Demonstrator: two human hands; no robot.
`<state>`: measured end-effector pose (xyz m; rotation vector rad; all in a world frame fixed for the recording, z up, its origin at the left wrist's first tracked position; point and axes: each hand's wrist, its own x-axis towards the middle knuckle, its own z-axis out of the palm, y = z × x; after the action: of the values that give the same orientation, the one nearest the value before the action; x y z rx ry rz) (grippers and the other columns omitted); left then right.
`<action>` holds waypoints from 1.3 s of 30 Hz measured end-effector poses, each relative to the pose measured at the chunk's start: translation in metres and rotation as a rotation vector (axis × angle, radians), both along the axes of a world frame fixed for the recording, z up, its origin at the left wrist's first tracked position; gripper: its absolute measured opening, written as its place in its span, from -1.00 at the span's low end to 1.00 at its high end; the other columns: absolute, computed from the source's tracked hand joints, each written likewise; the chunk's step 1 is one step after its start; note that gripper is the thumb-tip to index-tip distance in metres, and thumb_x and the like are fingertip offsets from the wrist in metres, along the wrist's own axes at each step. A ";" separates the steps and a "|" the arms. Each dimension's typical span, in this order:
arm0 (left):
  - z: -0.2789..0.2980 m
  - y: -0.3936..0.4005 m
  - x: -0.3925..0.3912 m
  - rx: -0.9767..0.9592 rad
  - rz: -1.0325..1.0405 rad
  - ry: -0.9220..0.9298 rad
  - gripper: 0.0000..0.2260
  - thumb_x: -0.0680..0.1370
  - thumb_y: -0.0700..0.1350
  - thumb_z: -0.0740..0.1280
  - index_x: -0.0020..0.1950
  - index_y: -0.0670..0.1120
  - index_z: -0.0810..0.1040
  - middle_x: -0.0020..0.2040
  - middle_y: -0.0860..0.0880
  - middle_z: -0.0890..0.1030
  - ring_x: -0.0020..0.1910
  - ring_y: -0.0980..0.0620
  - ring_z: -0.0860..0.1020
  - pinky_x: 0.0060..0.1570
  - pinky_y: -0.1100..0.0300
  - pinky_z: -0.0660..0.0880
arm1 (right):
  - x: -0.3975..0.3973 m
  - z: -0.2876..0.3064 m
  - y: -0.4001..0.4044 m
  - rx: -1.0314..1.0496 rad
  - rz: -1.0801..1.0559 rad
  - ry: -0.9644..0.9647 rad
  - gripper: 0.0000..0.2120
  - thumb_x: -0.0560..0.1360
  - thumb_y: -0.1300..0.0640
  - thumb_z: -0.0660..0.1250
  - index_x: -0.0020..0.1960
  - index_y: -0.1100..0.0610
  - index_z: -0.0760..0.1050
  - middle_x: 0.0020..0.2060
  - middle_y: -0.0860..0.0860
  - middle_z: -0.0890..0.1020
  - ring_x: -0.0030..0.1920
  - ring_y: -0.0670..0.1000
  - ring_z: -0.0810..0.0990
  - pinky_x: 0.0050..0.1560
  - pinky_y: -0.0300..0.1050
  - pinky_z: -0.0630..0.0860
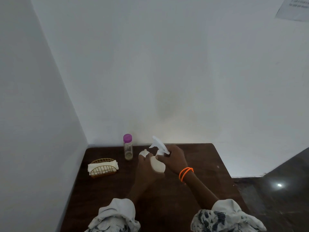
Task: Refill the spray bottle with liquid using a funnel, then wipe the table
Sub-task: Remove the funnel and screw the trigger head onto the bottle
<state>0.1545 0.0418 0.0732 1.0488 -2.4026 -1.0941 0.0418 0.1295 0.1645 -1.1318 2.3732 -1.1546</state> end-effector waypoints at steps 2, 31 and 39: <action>0.000 -0.001 -0.002 0.006 0.002 -0.012 -0.10 0.12 0.25 0.59 0.40 0.07 0.38 0.34 -0.02 0.30 0.18 0.08 0.43 0.12 0.13 0.55 | 0.000 -0.002 0.001 -0.005 -0.043 0.035 -0.76 0.27 -0.10 0.59 -0.19 0.00 0.64 -0.30 -0.13 0.64 -0.25 -0.17 0.57 -0.22 -0.32 0.41; 0.003 -0.007 0.001 0.046 0.034 -0.002 -0.07 0.15 0.19 0.63 0.45 0.04 0.35 0.34 -0.02 0.30 0.24 0.03 0.41 0.17 0.13 0.54 | -0.030 0.021 -0.010 0.070 0.088 0.021 -0.30 0.20 -0.09 0.67 0.27 -0.05 0.47 -0.13 -0.09 0.63 -0.20 -0.19 0.58 -0.13 -0.21 0.53; 0.007 -0.013 0.001 0.055 0.071 -0.012 -0.07 0.13 0.26 0.56 0.43 0.01 0.37 0.25 -0.02 0.34 0.14 0.04 0.45 0.06 0.15 0.56 | -0.009 0.021 -0.002 0.127 0.218 -0.030 -0.51 0.28 -0.13 0.63 0.12 -0.18 0.50 -0.08 -0.11 0.68 -0.09 -0.17 0.64 -0.08 -0.31 0.54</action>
<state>0.1554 0.0290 0.0807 1.1525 -2.3372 -1.1390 0.0332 0.1274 0.1854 -1.2810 2.2008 -0.9283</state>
